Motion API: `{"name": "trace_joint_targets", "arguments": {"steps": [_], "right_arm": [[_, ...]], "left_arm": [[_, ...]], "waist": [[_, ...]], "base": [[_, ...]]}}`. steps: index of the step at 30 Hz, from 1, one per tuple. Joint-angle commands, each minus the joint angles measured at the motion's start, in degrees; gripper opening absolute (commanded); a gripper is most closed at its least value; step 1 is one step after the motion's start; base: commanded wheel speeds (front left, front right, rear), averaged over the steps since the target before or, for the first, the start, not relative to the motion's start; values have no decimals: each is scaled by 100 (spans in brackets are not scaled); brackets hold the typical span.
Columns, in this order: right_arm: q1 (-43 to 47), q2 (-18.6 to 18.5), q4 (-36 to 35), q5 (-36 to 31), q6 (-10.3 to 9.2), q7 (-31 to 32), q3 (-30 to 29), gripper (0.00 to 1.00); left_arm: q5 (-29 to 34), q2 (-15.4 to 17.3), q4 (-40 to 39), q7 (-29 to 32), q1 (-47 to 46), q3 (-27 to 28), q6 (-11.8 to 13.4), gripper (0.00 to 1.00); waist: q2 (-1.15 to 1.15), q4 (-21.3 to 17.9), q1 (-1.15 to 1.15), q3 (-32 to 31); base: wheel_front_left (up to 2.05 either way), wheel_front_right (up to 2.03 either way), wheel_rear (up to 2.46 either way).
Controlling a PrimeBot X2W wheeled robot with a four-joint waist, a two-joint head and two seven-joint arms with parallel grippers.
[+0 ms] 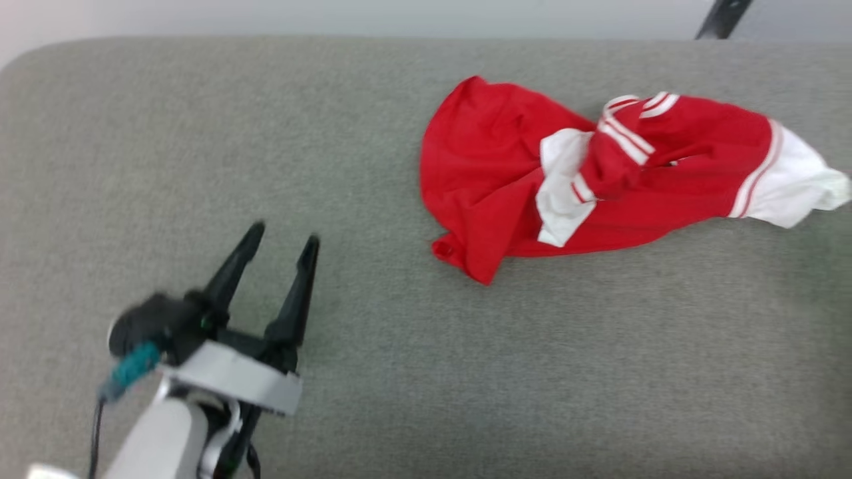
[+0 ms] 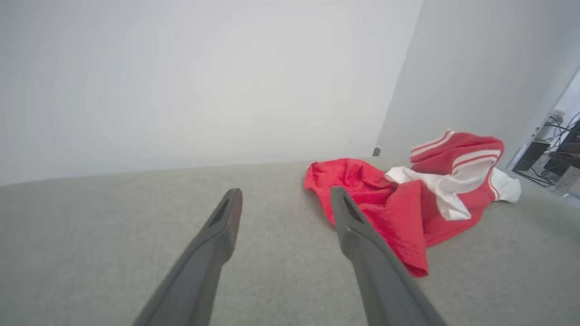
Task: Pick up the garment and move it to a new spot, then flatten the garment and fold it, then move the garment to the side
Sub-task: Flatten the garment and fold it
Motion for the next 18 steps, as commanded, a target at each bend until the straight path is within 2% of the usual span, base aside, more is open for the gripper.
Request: {"name": "trace_joint_targets", "arguments": {"steps": [1,3,5,11,14,18], "right_arm": [[357,221,-417,135,-8,-61,-61,100],[689,362,-969,97,-9,-98,-112,100],[1039,664,-1516,58,-8,-60,-119,100],[1797,1375,-2673,-168,-8,188,-85,100],[2010,1562,-2951,-274,-8,312,-76,100],[2093,1656,-3132,-369,-8,376,-124,100]], "left_arm": [[-142,214,-152,217,-262,-189,-16,100],[-384,448,-317,607,-538,-457,-16,100],[-775,684,-437,1122,-863,-776,-16,100],[-2215,1396,-574,3085,-1936,-2006,-15,100],[-2729,1539,-492,3772,-2379,-2565,-16,100],[-3040,1568,-350,4115,-2806,-2969,-16,100]], "waist": [[0,-289,0,-278],[0,-384,0,-330],[0,-485,0,-373],[0,-779,0,-366],[0,-911,0,-303],[0,-1041,0,-185]], "base": [[0,0,0],[0,0,0],[0,0,0],[0,0,0],[0,0,0],[0,0,0]]}}
